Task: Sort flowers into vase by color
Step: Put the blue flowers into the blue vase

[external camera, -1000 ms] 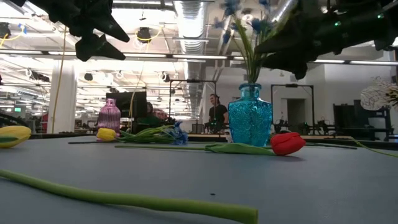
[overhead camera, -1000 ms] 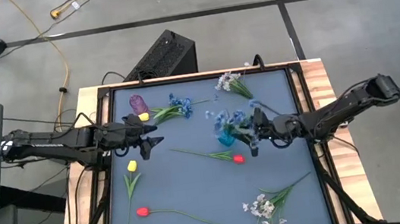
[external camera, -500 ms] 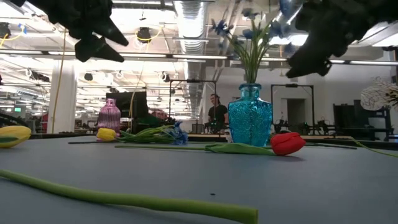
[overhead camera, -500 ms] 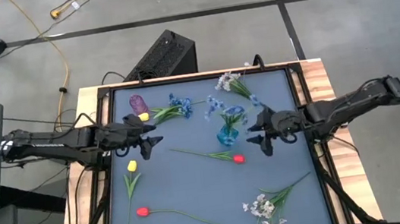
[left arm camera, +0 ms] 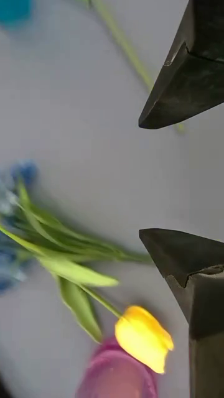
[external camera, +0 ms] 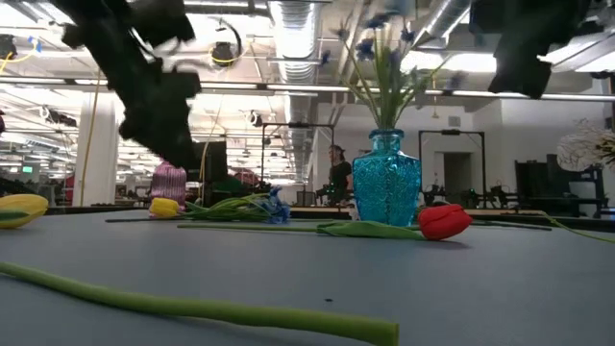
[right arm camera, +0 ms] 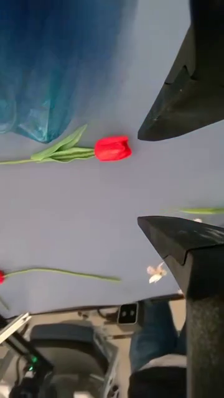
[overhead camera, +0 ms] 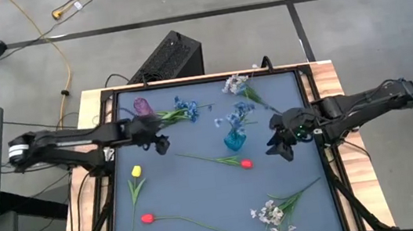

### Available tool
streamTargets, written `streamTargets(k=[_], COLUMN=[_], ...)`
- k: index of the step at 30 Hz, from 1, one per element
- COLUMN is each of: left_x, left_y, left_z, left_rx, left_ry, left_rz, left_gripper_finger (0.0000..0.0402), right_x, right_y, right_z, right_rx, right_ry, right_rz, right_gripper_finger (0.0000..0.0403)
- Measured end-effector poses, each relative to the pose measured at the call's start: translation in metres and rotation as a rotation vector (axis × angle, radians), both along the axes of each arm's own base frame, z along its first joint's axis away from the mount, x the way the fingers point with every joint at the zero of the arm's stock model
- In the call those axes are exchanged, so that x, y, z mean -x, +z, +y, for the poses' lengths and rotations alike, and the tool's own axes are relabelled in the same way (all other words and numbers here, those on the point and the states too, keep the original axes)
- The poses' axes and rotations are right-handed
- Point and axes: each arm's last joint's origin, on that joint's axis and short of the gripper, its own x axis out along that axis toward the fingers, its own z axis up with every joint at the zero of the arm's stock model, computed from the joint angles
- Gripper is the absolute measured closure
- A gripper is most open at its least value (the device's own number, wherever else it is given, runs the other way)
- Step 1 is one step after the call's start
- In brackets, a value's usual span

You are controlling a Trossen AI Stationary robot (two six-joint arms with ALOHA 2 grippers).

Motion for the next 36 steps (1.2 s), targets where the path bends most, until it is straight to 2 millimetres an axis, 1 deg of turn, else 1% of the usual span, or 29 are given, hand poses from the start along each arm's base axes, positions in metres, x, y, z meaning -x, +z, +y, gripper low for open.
streamTargets(k=[3,6,10,14,17,19,22,26,31,33,36], left_x=[-0.008,-0.018,-0.032,-0.042,-0.044,-0.046,-0.049,-0.051,-0.053,-0.053,-0.047], left_y=[-0.012,-0.018,-0.021,-0.021,-0.026,-0.030,-0.039,-0.047,-0.050,-0.049,-0.049], left_z=[0.007,0.014,0.026,0.043,0.053,0.058,0.060,0.062,0.067,0.073,0.085], left_rx=[0.005,0.001,-0.019,-0.014,0.012,0.037,0.094,0.096,0.090,0.104,0.173], left_ry=[0.003,-0.005,0.040,0.097,0.119,0.110,0.071,0.065,0.054,0.042,0.039], left_rz=[0.082,0.131,0.174,0.224,0.310,0.337,0.349,0.375,0.364,0.327,0.292], left_gripper_finger=[0.0136,0.0136,0.0136,0.0136,0.0136,0.0136,0.0136,0.0136,0.0136,0.0136,0.0136], right_x=[0.000,0.000,0.000,0.000,-0.001,-0.001,-0.001,-0.001,-0.003,-0.005,-0.007], right_y=[0.001,0.001,0.001,0.001,0.001,0.001,0.001,0.000,-0.002,-0.003,-0.006], right_z=[0.000,0.000,0.000,0.000,0.000,0.000,0.000,0.000,0.000,0.000,0.001], right_rx=[-0.017,-0.037,-0.049,-0.065,-0.063,-0.067,-0.067,-0.064,-0.055,-0.053,-0.042], right_ry=[-0.020,-0.040,-0.054,-0.074,-0.075,-0.079,-0.080,-0.083,-0.080,-0.080,-0.071], right_rz=[0.002,0.009,0.010,0.015,0.016,0.017,0.017,0.022,0.032,0.040,0.051], right_gripper_finger=[0.0168,0.0168,0.0168,0.0168,0.0168,0.0168,0.0168,0.0168,0.0168,0.0168,0.0168])
